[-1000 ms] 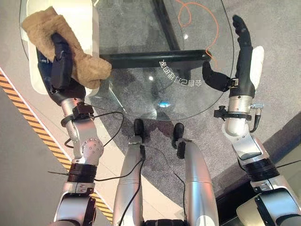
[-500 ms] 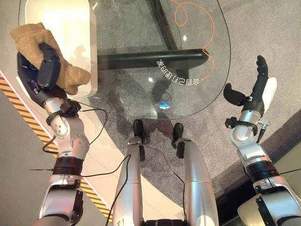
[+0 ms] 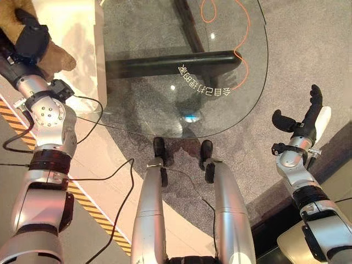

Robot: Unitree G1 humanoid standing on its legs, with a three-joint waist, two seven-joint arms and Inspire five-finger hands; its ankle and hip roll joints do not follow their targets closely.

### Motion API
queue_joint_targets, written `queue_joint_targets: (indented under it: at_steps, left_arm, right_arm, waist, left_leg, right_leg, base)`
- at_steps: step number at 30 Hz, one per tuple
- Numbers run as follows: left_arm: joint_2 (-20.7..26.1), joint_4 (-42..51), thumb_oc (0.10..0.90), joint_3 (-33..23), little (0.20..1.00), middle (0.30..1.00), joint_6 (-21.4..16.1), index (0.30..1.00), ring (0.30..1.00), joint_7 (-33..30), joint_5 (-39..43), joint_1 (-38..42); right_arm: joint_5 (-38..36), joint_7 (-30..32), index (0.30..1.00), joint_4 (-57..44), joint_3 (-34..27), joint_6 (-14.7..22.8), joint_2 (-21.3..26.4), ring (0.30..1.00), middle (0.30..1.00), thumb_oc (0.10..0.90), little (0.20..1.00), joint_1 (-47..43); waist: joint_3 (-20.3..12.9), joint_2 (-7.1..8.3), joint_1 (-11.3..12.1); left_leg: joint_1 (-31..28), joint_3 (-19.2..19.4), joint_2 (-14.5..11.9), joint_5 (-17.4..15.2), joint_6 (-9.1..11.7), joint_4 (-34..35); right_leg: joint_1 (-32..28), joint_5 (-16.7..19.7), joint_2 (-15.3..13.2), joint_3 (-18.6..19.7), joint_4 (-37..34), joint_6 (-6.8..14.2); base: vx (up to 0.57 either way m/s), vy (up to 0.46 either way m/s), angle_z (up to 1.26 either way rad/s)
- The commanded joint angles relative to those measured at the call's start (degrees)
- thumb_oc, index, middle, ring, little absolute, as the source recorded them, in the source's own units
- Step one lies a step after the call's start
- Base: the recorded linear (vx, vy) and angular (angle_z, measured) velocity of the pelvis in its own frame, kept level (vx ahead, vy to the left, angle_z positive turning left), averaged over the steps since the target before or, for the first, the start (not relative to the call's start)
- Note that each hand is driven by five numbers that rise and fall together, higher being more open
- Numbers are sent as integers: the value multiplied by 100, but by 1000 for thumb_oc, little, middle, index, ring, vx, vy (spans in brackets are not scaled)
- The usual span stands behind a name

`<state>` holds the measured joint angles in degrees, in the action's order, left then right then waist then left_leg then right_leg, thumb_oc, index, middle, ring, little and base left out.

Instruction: Wipe the table with a cloth and put it in the basket.

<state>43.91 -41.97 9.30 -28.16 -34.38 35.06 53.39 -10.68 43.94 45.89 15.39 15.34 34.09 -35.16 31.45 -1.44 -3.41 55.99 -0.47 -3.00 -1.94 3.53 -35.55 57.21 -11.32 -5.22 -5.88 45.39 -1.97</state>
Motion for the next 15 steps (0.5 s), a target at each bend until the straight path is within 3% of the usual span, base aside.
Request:
queue_joint_targets:
  at_steps: [1, 6, 15]
  left_arm:
    - [777, 91, 100, -207, 200, 300, -437, 300, 300, -324, -376, 701]
    - [876, -255, 100, 211, 200, 300, -193, 300, 300, -402, -479, 1175]
    - [918, -812, 100, 690, 200, 300, 606, 300, 300, -364, -520, 1624]
  right_arm:
    - [-139, 259, 900, -29, -183, 473, 419, 900, 900, 800, 900, 100]
    - [-238, 145, 900, 393, -109, 551, 356, 900, 900, 800, 900, 65]
    - [-293, 108, 900, 776, -101, 635, 237, 900, 900, 800, 900, 45]
  waist:
    - [-166, -34, -66]
    - [-166, 2, -97]
    - [-166, 42, -147]
  left_leg:
    - [-287, 280, 72, -679, -331, -193]
    - [-224, 282, 53, -700, -341, -251]
    - [-160, 308, 58, -730, -369, -298]
  right_leg:
    - [-297, 26, 178, 64, -341, 271]
    - [-253, 58, 191, 76, -352, 268]
    - [-190, 113, 225, 111, -371, 289]
  base:
    - [0, 0, 0]
    - [0, 0, 0]
    - [0, 0, 0]
